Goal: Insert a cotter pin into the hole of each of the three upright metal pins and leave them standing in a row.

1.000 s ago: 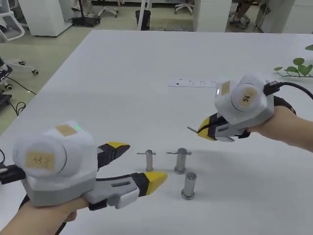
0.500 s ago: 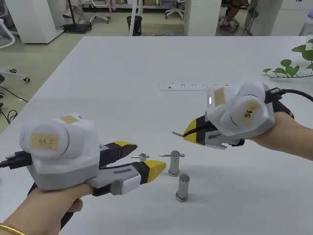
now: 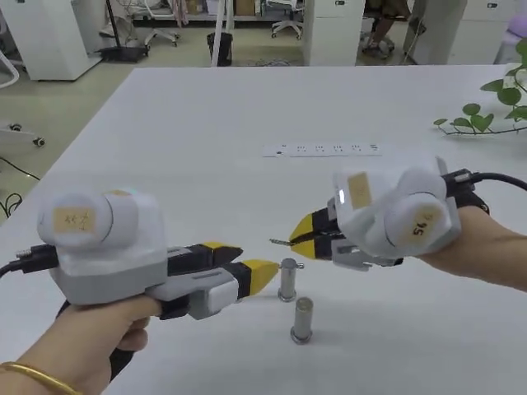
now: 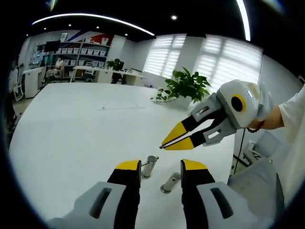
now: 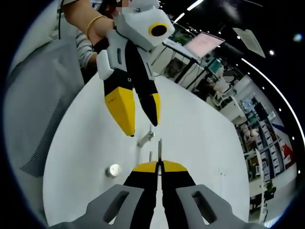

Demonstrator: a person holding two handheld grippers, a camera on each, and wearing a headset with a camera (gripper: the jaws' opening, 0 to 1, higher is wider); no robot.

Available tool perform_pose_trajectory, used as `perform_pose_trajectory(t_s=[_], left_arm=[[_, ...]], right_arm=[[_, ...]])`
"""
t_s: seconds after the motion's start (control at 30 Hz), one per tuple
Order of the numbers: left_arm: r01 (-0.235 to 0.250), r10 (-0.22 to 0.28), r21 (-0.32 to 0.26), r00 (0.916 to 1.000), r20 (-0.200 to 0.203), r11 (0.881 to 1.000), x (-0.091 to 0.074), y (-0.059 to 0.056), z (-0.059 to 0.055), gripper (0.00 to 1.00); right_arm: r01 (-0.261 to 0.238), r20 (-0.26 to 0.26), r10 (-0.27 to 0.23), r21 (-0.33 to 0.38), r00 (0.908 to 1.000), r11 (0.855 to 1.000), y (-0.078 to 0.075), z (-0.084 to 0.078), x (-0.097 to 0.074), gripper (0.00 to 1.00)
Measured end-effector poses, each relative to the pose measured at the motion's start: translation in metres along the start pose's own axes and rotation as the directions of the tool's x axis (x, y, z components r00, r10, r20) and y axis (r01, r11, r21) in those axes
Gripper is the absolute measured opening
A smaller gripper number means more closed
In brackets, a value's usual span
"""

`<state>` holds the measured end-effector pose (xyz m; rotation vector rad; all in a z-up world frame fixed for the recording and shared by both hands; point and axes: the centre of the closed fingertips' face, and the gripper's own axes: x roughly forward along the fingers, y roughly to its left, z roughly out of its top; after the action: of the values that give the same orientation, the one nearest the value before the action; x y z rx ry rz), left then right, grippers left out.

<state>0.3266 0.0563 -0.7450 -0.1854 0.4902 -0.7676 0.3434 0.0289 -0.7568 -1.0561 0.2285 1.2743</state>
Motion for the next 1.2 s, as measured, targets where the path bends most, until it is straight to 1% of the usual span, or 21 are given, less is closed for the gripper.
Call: perform_pose_trajectory(t_s=[0.13,0.47,0.6,0.7,0.9,1.03,1.13,1.2], left_arm=[[0.017,-0.017,-0.037,0.9998,0.006,0.999,0.003,-0.002,0.002,0.28],[0.045,-0.044,-0.085,0.999,0.01,0.995,0.005,-0.008,0.003,0.2],[0.058,-0.057,-0.108,0.9983,0.016,0.993,0.005,-0.011,0.004,0.14],[0.068,-0.066,-0.126,0.9976,0.023,0.99,0.005,-0.014,0.005,0.12],[0.077,-0.074,-0.143,0.9969,0.028,0.987,0.005,-0.017,0.006,0.05],[0.067,-0.064,-0.14,0.9976,0.026,0.988,0.005,-0.015,0.005,0.02],[0.07,-0.066,-0.139,0.9973,0.03,0.988,0.005,-0.015,0.005,0.02],[0.069,-0.065,-0.125,0.9974,0.032,0.99,0.004,-0.014,0.005,0.02]], right_arm=[[-0.004,0.014,0.004,-0.009,0.9999,1.0,0.003,0.006,-0.001,0.02],[-0.004,0.039,0.006,-0.045,0.9992,0.999,0.01,0.017,-0.003,0.02],[-0.004,0.042,0.006,-0.064,0.9991,0.998,0.012,0.02,-0.004,0.02],[-0.005,0.051,0.008,-0.068,0.9986,0.998,0.014,0.023,-0.005,0.02],[0.002,0.058,0.003,-0.078,0.9983,0.997,0.013,0.027,-0.006,0.02],[0.002,0.064,0.003,-0.076,0.998,0.997,0.014,0.029,-0.006,0.02],[0.006,0.065,-0.001,-0.074,0.9979,0.997,0.014,0.029,-0.006,0.02],[0.009,0.067,-0.004,-0.072,0.9978,0.997,0.013,0.029,-0.005,0.02]])
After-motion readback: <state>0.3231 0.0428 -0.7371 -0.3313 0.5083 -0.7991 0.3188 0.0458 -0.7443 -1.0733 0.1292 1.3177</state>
